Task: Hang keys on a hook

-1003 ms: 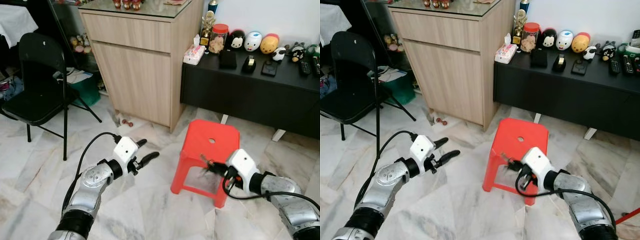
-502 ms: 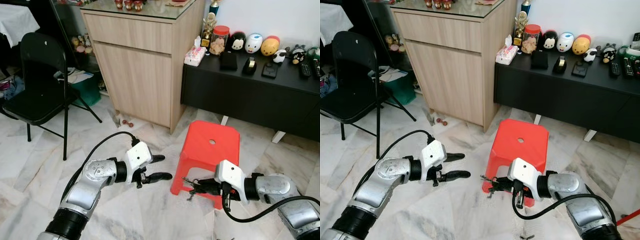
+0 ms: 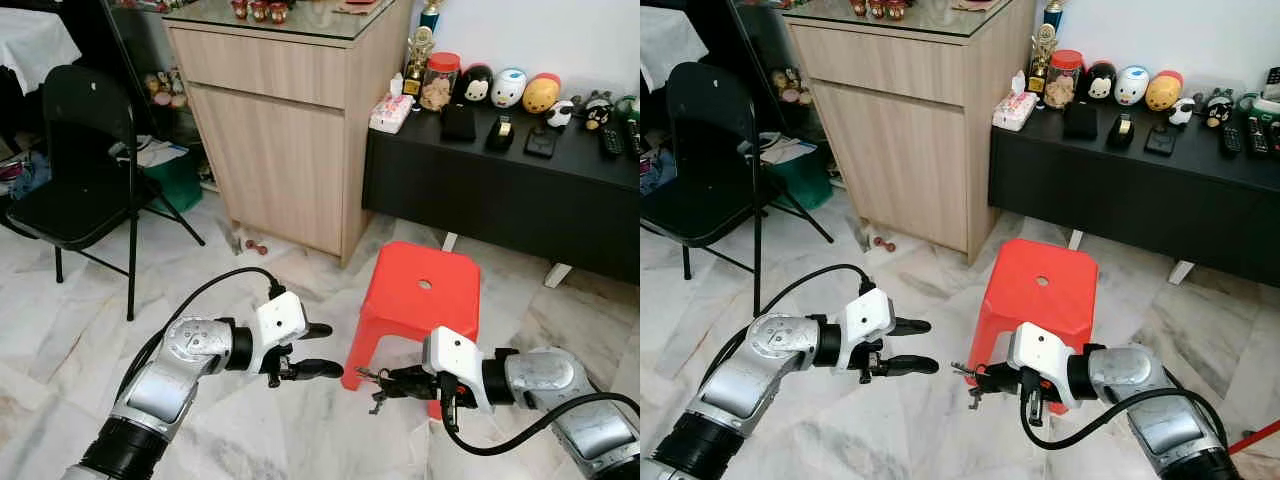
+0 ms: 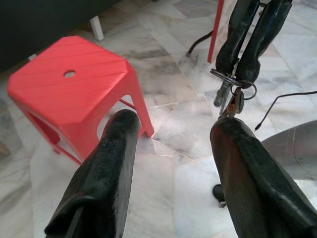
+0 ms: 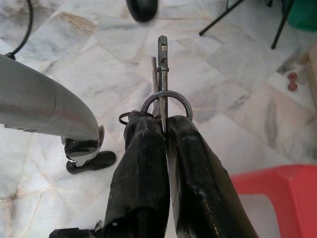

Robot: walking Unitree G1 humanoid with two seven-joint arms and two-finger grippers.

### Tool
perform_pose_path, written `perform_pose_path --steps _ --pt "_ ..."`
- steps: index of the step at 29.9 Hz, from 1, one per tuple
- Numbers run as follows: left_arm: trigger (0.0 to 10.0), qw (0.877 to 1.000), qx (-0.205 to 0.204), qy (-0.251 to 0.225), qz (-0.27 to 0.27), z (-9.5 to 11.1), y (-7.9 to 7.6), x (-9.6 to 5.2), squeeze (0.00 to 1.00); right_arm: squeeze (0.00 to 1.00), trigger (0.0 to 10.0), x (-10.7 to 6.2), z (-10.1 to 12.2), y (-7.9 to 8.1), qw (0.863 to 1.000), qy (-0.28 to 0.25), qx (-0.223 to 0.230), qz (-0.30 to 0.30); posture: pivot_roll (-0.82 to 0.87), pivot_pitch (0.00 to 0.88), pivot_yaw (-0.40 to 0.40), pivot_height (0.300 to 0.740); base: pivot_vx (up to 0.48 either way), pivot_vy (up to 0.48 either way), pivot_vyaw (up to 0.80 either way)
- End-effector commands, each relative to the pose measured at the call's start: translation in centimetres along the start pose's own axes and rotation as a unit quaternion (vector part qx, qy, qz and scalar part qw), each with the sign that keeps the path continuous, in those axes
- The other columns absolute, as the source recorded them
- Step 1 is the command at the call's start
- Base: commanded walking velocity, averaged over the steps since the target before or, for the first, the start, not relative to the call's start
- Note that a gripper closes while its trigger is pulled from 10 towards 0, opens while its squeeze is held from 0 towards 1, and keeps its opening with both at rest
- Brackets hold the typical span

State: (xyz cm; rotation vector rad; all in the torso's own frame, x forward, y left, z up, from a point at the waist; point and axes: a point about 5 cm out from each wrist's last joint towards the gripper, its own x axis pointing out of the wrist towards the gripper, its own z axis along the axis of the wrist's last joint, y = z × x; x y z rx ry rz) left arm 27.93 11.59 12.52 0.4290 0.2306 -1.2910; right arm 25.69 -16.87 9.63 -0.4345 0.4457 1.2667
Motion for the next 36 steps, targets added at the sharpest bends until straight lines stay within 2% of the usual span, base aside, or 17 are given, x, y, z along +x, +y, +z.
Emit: perform_pose_path --steps 1,22,32,33,34,35,36 --pt "10.0 1.000 0.009 0.005 -0.014 0.3 -0.3 0.0 0.00 0.00 10.0 0.4 1.0 0.2 1.000 -0.004 -0.022 0.014 0.02 0.056 0.018 0.740 0.000 0.000 0.00" --pt "10.0 0.997 -0.021 0.014 -0.074 0.4 -2.0 0.2 0.00 0.00 10.0 1.4 2.7 0.4 0.998 -0.016 -0.050 0.029 0.02 0.055 0.015 0.740 0.000 0.000 0.00" --pt "10.0 0.997 -0.032 0.014 -0.070 0.4 -2.0 0.3 0.00 0.00 10.0 1.9 2.8 0.5 0.998 -0.017 -0.052 0.036 0.02 0.052 0.013 0.740 0.000 0.000 0.00" --pt "8.9 0.997 -0.034 0.014 -0.069 0.4 -2.1 0.3 0.00 0.00 10.0 1.9 2.8 0.5 0.998 -0.017 -0.052 0.036 0.02 0.053 0.012 0.740 0.000 0.000 0.00" --pt "8.2 0.997 -0.036 0.014 -0.069 0.4 -2.1 0.3 0.00 0.00 10.0 2.0 2.8 0.6 0.998 -0.018 -0.052 0.037 0.02 0.053 0.013 0.740 0.000 0.000 0.00" --pt "2.5 0.997 -0.037 0.014 -0.068 0.4 -2.1 0.3 0.00 0.00 10.0 2.0 2.8 0.6 0.998 -0.018 -0.052 0.037 0.02 0.053 0.013 0.740 0.000 0.000 0.00" --pt "1.5 0.997 -0.037 0.014 -0.067 0.4 -2.1 0.3 0.00 0.00 10.0 2.0 2.8 0.6 0.998 -0.018 -0.052 0.037 0.02 0.054 0.013 0.740 0.000 0.000 0.00"
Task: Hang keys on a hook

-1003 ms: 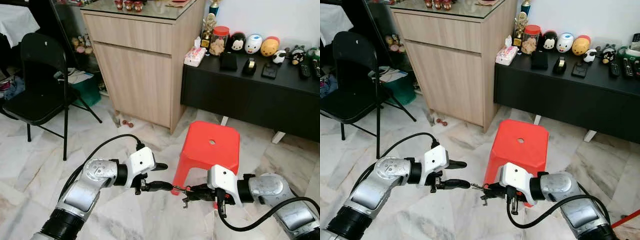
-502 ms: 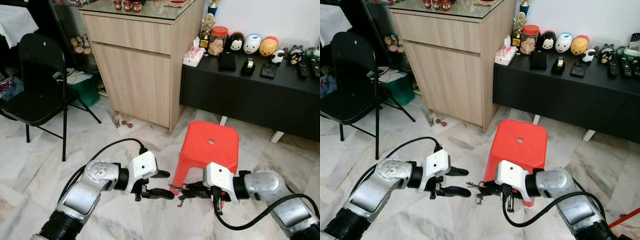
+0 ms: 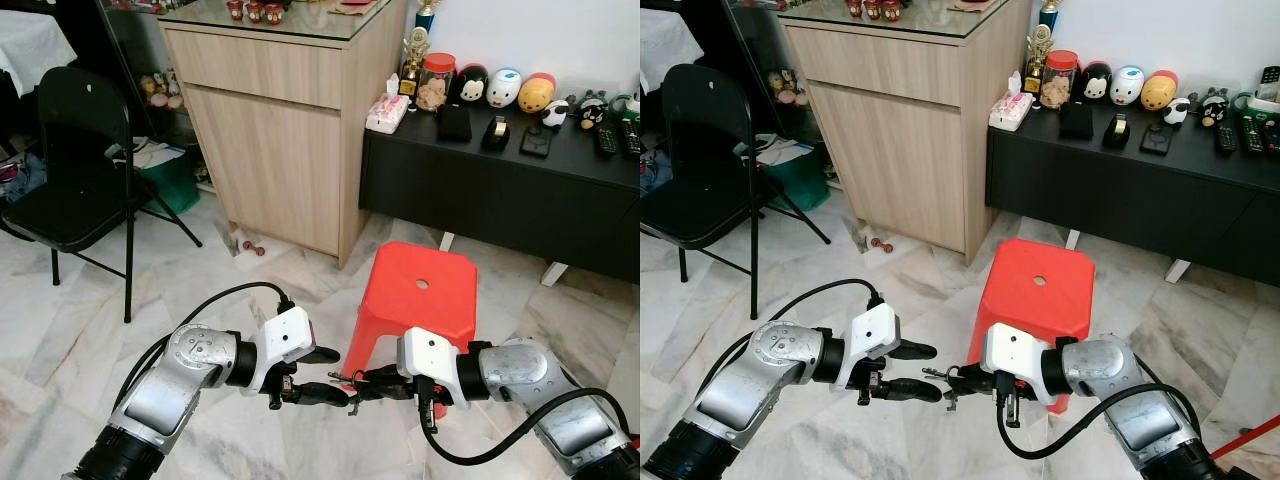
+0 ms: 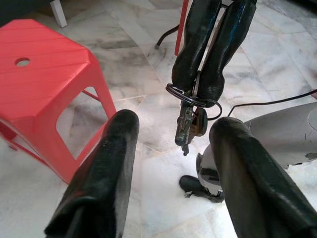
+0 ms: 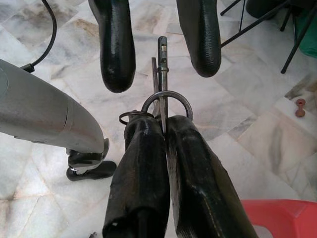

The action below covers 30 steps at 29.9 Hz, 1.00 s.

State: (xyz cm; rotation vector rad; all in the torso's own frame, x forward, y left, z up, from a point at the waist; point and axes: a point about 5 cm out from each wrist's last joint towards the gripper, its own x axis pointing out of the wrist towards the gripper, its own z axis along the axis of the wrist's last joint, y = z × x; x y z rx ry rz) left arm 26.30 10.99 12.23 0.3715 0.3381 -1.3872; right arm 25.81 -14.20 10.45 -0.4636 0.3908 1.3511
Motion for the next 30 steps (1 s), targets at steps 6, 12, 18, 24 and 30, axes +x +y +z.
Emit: perform_pose_path --steps 6,12,18,24,30 --pt "0.0 1.000 0.001 -0.003 -0.004 0.27 -0.16 0.03 0.00 0.00 10.0 0.32 0.71 0.06 1.000 -0.004 -0.015 0.007 0.02 0.052 0.013 0.740 0.000 0.000 0.00" --pt "0.0 1.000 -0.002 -0.003 -0.003 0.23 -0.15 0.01 0.00 0.00 10.0 0.45 0.64 0.10 1.000 -0.004 -0.013 0.007 0.03 0.052 0.014 0.740 0.000 0.000 0.00" --pt "0.0 1.000 -0.005 -0.001 -0.005 0.15 -0.21 0.02 0.00 0.00 10.0 0.46 0.55 0.18 1.000 -0.004 -0.012 0.007 0.03 0.053 0.015 0.740 0.000 0.000 0.00" --pt "0.0 1.000 -0.005 -0.003 -0.007 0.16 -0.26 0.03 0.00 0.00 10.0 0.45 0.49 0.18 1.000 -0.004 -0.011 0.006 0.03 0.054 0.015 0.740 0.000 0.000 0.00" --pt "0.0 1.000 -0.005 -0.003 -0.005 0.19 -0.23 0.01 0.00 0.00 10.0 0.48 0.36 0.19 1.000 -0.002 -0.010 0.006 0.03 0.052 0.014 0.740 0.000 0.000 0.00"
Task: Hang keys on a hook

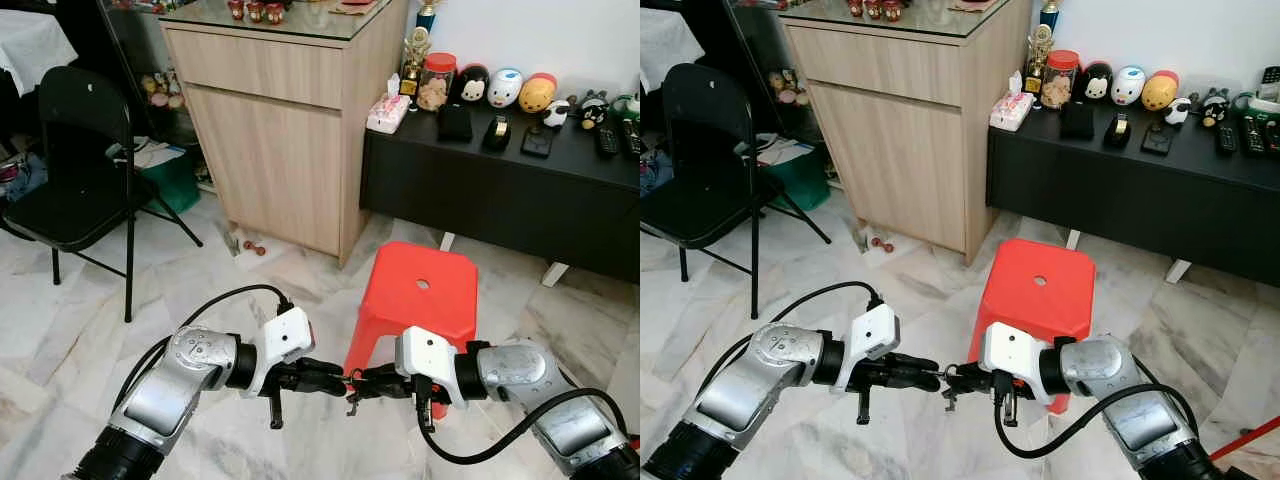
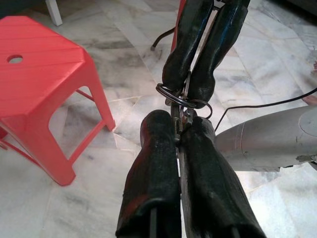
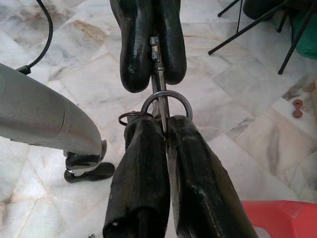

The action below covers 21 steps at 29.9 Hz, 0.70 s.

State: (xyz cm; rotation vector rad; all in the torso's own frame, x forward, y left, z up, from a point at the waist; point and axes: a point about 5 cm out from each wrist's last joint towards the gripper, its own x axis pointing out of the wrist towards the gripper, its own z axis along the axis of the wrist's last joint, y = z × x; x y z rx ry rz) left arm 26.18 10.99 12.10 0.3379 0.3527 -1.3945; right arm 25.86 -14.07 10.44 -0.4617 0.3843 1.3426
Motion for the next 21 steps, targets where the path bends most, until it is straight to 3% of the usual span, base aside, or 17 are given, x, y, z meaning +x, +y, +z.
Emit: perform_pose_path --steps 1,19,20,21 --pt "0.0 1.000 0.009 0.002 0.001 0.31 -0.11 -0.02 0.00 0.00 10.0 0.39 0.28 0.26 1.000 0.001 -0.010 0.012 0.03 0.052 0.014 0.740 0.000 0.000 0.00" --pt "0.0 1.000 0.006 0.003 -0.006 0.25 -0.21 -0.08 0.00 0.00 10.0 0.62 0.05 0.62 1.000 0.004 -0.008 0.016 0.03 0.054 0.014 0.740 0.000 0.000 0.00" --pt "0.0 1.000 0.006 0.003 -0.006 0.24 -0.21 -0.07 0.00 0.20 10.0 0.61 0.04 0.63 1.000 0.003 -0.006 0.016 0.03 0.053 0.014 0.740 0.000 0.000 0.00" --pt "0.0 1.000 0.006 0.004 -0.007 0.22 -0.22 -0.06 0.00 0.84 10.0 0.58 0.08 0.64 1.000 0.002 -0.008 0.017 0.03 0.053 0.014 0.740 0.000 0.000 0.00"
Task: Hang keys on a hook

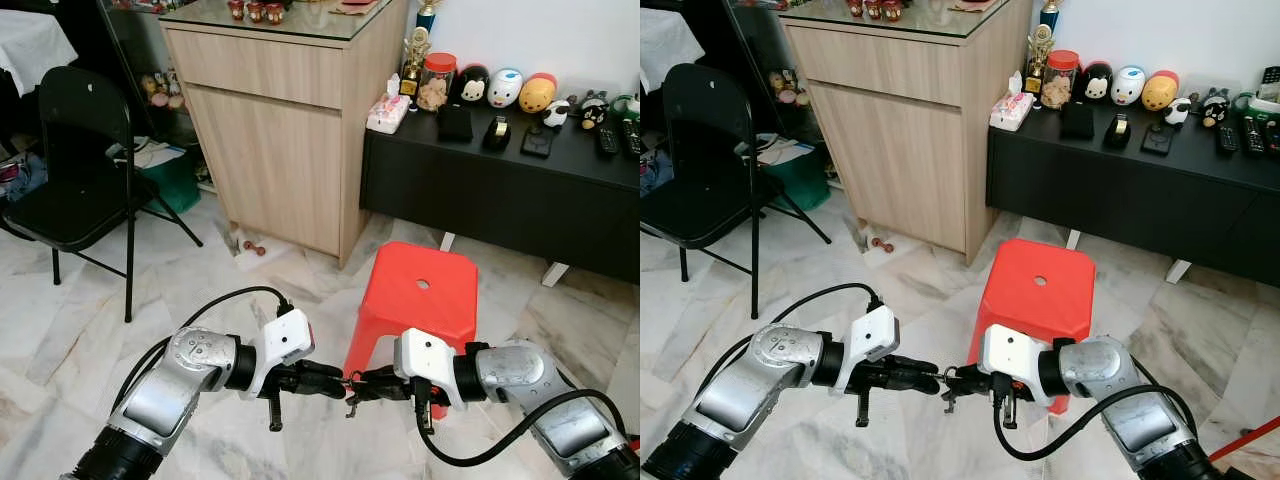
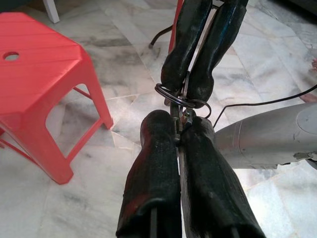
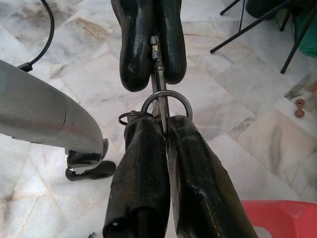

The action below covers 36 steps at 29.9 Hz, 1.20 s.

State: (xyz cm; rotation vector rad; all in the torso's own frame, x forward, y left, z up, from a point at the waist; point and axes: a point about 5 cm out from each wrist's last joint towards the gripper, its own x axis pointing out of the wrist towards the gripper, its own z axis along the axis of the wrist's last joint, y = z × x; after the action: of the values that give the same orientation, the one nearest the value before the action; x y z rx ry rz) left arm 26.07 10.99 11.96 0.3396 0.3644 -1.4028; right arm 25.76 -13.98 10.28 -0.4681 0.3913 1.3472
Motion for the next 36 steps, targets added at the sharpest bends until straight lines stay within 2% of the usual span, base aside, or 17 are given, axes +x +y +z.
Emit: perform_pose_path --steps 1,15,16,17,20,24,25,28,29,30,32,33,34,35,36 --pt "0.0 1.000 0.008 0.001 -0.001 0.3 -0.1 -0.1 0.00 1.00 10.0 0.4 0.2 0.5 1.000 -0.004 -0.008 0.017 0.03 0.053 0.014 0.740 0.000 0.000 0.00" --pt "0.0 0.999 0.013 0.046 0.018 -1.1 0.3 -0.8 0.00 1.00 10.0 -0.3 -0.4 0.1 1.000 0.023 -0.016 0.004 0.03 0.053 0.014 0.740 0.000 0.000 0.00" --pt "0.0 0.998 0.013 0.053 0.019 -1.3 0.3 -1.0 0.00 0.80 10.0 -0.4 -0.5 -0.1 0.999 0.026 -0.016 -0.008 0.03 0.054 0.014 0.740 0.000 0.000 0.00" --pt "0.0 0.998 0.014 0.058 0.022 -1.5 0.3 -1.1 0.00 0.00 10.0 -0.5 -0.5 -0.3 0.999 0.026 -0.014 -0.016 0.03 0.055 0.014 0.740 0.000 0.000 0.00" --pt "0.0 0.997 0.015 0.067 0.029 -1.8 0.3 -1.2 0.00 0.00 10.0 -0.7 -0.7 -0.6 0.999 0.026 -0.013 -0.032 0.03 0.055 0.014 0.740 0.000 0.000 0.00" --pt "0.0 0.993 0.035 0.089 0.065 -2.2 0.9 -1.5 0.00 0.00 10.0 -0.8 -1.4 -0.9 0.997 0.040 -0.003 -0.059 0.03 0.055 0.015 0.740 0.000 0.000 0.00" --pt "0.0 0.985 0.075 0.125 0.092 -2.8 1.4 -1.8 0.00 0.00 10.0 -0.7 -2.0 -0.8 0.997 0.050 0.003 -0.064 0.03 0.055 0.016 0.740 0.000 0.000 0.00" --pt "0.0 0.970 0.121 0.168 0.127 -3.8 2.1 -2.2 0.00 0.00 10.0 -0.5 -2.8 -0.5 0.996 0.059 0.011 -0.069 0.03 0.056 0.017 0.740 0.000 0.000 0.00" --pt "0.0 0.953 0.150 0.219 0.146 -5.3 2.5 -2.7 0.00 0.00 10.0 -0.3 -3.6 -0.3 0.994 0.070 0.023 -0.077 0.03 0.055 0.018 0.740 0.000 0.000 0.00" --pt "0.0 0.953 0.150 0.219 0.146 -5.3 2.5 -2.7 0.00 0.00 10.0 -0.3 -3.6 -0.3 0.994 0.070 0.023 -0.077 0.03 0.055 0.018 0.740 0.000 0.000 0.00" --pt "0.0 0.932 0.175 0.274 0.162 -7.3 2.8 -3.1 0.00 0.00 10.0 0.0 -4.8 -0.1 0.992 0.088 0.038 -0.087 0.03 0.053 0.020 0.740 0.000 0.000 0.00" --pt "0.0 0.925 0.178 0.295 0.161 -8.2 2.6 -3.2 0.00 0.00 10.0 0.1 -5.3 0.0 0.990 0.092 0.048 -0.092 0.03 0.053 0.020 0.740 0.000 0.000 0.00" --pt "0.0 0.925 0.178 0.295 0.161 -8.2 2.6 -3.2 0.00 0.00 10.0 0.1 -5.3 0.0 0.990 0.092 0.048 -0.092 0.03 0.053 0.020 0.740 0.000 0.000 0.00" --pt "1.8 0.910 0.177 0.335 0.168 -10.1 2.5 -3.4 0.00 0.00 10.0 0.4 -6.3 0.2 0.987 0.097 0.069 -0.103 0.03 0.054 0.022 0.740 0.000 0.000 0.00" --pt "4.9 0.904 0.167 0.358 0.161 -11.3 2.0 -3.5 0.00 0.00 10.0 0.5 -6.9 0.3 0.985 0.103 0.083 -0.113 0.03 0.054 0.022 0.740 0.000 0.000 0.00"
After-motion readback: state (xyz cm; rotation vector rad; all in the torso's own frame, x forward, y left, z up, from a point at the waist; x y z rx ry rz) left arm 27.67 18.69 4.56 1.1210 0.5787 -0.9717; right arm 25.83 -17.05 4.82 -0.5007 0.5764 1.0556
